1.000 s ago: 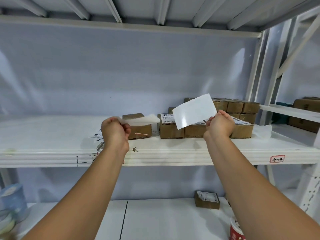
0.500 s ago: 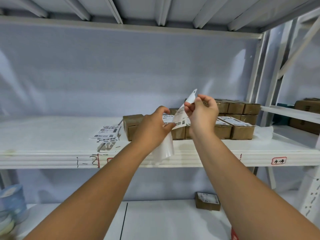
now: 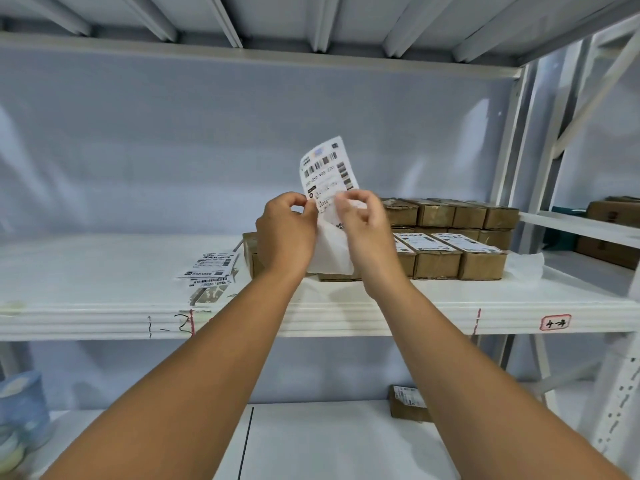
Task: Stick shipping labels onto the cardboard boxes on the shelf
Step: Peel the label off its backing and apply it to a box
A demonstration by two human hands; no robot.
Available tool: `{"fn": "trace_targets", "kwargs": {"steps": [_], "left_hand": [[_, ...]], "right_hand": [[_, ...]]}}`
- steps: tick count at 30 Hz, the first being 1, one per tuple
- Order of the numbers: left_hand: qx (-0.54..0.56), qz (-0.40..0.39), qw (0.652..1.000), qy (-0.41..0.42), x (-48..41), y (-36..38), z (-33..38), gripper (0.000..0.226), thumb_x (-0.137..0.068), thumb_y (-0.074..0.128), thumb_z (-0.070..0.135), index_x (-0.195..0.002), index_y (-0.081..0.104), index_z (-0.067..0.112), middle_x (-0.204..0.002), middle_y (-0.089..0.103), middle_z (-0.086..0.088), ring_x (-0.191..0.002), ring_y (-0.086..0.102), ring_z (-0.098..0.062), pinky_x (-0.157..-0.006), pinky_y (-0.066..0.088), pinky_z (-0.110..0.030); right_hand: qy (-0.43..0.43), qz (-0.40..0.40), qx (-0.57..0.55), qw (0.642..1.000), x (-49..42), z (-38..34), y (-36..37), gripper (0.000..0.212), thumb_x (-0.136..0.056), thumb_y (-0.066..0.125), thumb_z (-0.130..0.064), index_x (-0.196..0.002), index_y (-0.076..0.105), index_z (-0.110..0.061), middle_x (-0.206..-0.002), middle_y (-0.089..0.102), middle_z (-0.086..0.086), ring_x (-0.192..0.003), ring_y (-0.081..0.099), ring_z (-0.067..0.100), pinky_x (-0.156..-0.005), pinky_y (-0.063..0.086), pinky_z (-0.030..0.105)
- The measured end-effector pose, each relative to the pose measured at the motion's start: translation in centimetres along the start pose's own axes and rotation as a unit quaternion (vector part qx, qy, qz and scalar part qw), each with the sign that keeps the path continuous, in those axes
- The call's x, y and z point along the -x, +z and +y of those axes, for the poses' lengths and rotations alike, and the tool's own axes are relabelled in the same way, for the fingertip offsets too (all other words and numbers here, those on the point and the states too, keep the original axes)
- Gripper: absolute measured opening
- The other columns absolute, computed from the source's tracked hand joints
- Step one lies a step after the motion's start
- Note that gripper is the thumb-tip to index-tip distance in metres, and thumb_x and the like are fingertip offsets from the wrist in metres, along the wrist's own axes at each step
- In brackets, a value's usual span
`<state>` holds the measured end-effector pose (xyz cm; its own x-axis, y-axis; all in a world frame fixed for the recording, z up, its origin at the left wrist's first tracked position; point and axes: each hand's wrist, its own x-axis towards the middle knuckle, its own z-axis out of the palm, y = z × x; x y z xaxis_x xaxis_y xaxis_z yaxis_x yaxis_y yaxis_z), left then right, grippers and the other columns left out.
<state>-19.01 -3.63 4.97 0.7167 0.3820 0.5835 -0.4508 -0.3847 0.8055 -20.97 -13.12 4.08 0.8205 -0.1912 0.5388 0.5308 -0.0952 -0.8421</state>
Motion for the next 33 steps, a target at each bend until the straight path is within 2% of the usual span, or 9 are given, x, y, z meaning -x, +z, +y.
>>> {"fn": "trace_targets", "kwargs": {"steps": [2, 4, 10, 15, 18, 21, 24, 27, 33], "left_hand": [[0.034, 0.017, 0.999, -0.024, -0.2, 0.0, -0.2, 0.010, -0.090, 0.058, 0.026, -0.081, 0.062, 0.024, -0.081, 0.063, 0.005, -0.076, 0.061, -0.019, -0.067, 0.047, -0.027], [0.052, 0.014, 0.997, -0.048, -0.4, 0.1, -0.6, 0.013, -0.088, 0.058, 0.025, -0.076, 0.062, 0.023, -0.078, 0.063, 0.007, -0.075, 0.061, -0.018, -0.067, 0.045, -0.026], [0.153, -0.044, 0.978, -0.132, -0.6, 0.6, -1.4, 0.028, -0.084, 0.060, 0.010, -0.057, 0.055, 0.015, -0.061, 0.055, -0.001, -0.062, 0.047, -0.022, -0.062, 0.038, -0.026], [0.173, -0.111, 0.968, -0.141, 0.6, 1.9, -0.9, 0.026, -0.091, 0.059, 0.014, -0.066, 0.057, 0.017, -0.065, 0.053, 0.010, -0.054, 0.043, -0.005, -0.048, 0.035, -0.015], [0.206, -0.150, 0.953, -0.164, 1.1, 3.6, -0.7, 0.020, -0.090, 0.061, 0.019, -0.070, 0.060, 0.021, -0.065, 0.056, 0.009, -0.054, 0.036, -0.011, -0.052, 0.030, -0.024], [0.225, -0.179, 0.943, -0.168, 1.0, 5.6, -0.7, 0.018, -0.090, 0.061, 0.020, -0.073, 0.061, 0.020, -0.060, 0.056, 0.010, -0.054, 0.036, -0.011, -0.053, 0.029, -0.025], [0.228, -0.207, 0.940, -0.146, 1.0, 7.8, -0.3, 0.018, -0.090, 0.060, 0.020, -0.073, 0.062, 0.019, -0.047, 0.051, 0.014, -0.046, 0.031, -0.010, -0.050, 0.027, -0.024], [0.223, -0.231, 0.938, -0.132, 1.4, 10.4, 0.0, 0.018, -0.090, 0.061, 0.020, -0.072, 0.063, 0.018, -0.057, 0.045, 0.006, -0.042, 0.027, -0.009, -0.047, 0.026, -0.023], [0.215, -0.273, 0.929, -0.129, 2.3, 14.0, 0.0, 0.013, -0.091, 0.059, 0.018, -0.080, 0.063, 0.013, -0.060, 0.042, 0.003, -0.039, 0.027, -0.007, -0.047, 0.026, -0.022]], "right_hand": [[0.033, -0.076, 0.027, 0.996, 0.4, 0.7, -0.2, 0.031, -0.086, 0.066, -0.036, -0.112, 0.050, -0.032, -0.105, 0.059, -0.002, -0.094, 0.060, 0.014, -0.069, 0.052, 0.029], [0.018, -0.096, 0.046, 0.994, 0.6, 1.4, -0.2, 0.022, -0.085, 0.069, -0.025, -0.103, 0.056, -0.032, -0.098, 0.060, 0.004, -0.085, 0.057, 0.017, -0.067, 0.048, 0.030], [0.007, -0.042, 0.019, 0.999, 0.4, 2.9, -2.4, 0.023, -0.090, 0.058, -0.003, -0.074, 0.060, -0.019, -0.066, 0.056, -0.005, -0.058, 0.048, 0.003, -0.055, 0.038, 0.019], [0.018, 0.158, -0.058, 0.986, -1.8, 3.9, -7.2, 0.017, -0.091, 0.060, -0.009, -0.080, 0.067, -0.021, -0.075, 0.062, -0.008, -0.067, 0.054, 0.002, -0.061, 0.043, 0.013], [0.006, 0.291, 0.002, 0.957, -3.6, 4.8, -10.9, 0.010, -0.093, 0.059, -0.017, -0.095, 0.068, -0.020, -0.084, 0.063, -0.009, -0.077, 0.057, 0.005, -0.064, 0.044, 0.010], [-0.020, 0.360, 0.067, 0.930, -5.1, 5.1, -14.9, 0.021, -0.094, 0.058, -0.021, -0.112, 0.068, -0.018, -0.099, 0.065, -0.007, -0.090, 0.059, 0.008, -0.070, 0.047, 0.012], [-0.049, 0.356, 0.157, 0.920, -6.8, 5.2, -18.2, 0.026, -0.097, 0.054, -0.020, -0.119, 0.066, -0.017, -0.101, 0.062, -0.007, -0.092, 0.058, 0.010, -0.077, 0.051, 0.021], [-0.040, 0.349, 0.265, 0.898, -8.6, 6.4, -21.5, 0.029, -0.098, 0.050, -0.014, -0.121, 0.066, -0.019, -0.109, 0.066, -0.001, -0.097, 0.059, 0.016, -0.088, 0.050, 0.029], [0.040, 0.228, 0.460, 0.857, -9.6, 9.6, -26.5, 0.032, -0.096, 0.047, -0.004, -0.123, 0.061, -0.012, -0.123, 0.060, 0.016, -0.108, 0.059, 0.032, -0.094, 0.049, 0.037]]}}
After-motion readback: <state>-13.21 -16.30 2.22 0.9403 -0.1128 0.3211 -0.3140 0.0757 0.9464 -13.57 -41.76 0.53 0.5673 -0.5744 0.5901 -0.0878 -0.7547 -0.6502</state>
